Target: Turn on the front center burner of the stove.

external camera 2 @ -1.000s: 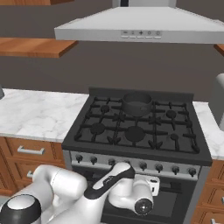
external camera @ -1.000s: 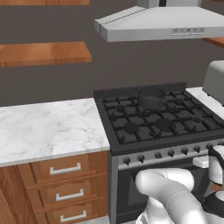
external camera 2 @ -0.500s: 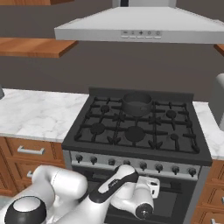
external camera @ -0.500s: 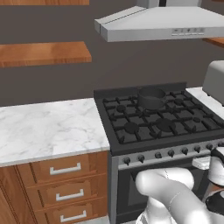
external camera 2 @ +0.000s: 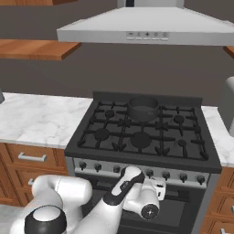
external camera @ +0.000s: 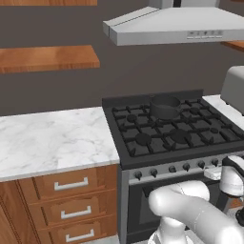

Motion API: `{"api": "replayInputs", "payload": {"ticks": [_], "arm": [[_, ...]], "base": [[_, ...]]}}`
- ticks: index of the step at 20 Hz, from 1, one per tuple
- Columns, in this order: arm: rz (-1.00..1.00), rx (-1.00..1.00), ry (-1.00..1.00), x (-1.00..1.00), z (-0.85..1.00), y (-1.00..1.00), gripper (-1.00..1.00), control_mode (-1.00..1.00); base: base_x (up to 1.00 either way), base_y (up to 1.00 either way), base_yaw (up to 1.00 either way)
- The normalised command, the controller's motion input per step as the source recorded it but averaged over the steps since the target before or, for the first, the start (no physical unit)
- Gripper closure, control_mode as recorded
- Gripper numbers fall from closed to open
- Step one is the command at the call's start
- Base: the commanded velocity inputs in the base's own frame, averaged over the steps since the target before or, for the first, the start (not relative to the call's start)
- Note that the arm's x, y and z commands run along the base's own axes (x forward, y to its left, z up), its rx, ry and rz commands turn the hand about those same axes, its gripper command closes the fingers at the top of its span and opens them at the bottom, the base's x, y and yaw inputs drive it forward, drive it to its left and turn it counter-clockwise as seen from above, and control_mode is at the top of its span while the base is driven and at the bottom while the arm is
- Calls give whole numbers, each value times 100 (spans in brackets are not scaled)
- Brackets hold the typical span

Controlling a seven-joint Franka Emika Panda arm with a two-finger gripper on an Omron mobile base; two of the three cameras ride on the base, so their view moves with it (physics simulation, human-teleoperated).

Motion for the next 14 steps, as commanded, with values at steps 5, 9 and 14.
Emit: {"api": "replayInputs", "payload": {"ticks": [5, 9, 14], "arm": [[0, 0, 0, 27, -34, 0, -100, -100], [0, 0, 0, 28, -27, 0, -100, -100], [0, 0, 0, 26, -16, 0, -100, -100]], "base": [[0, 0, 0], [0, 0, 0], [0, 0, 0]]}}
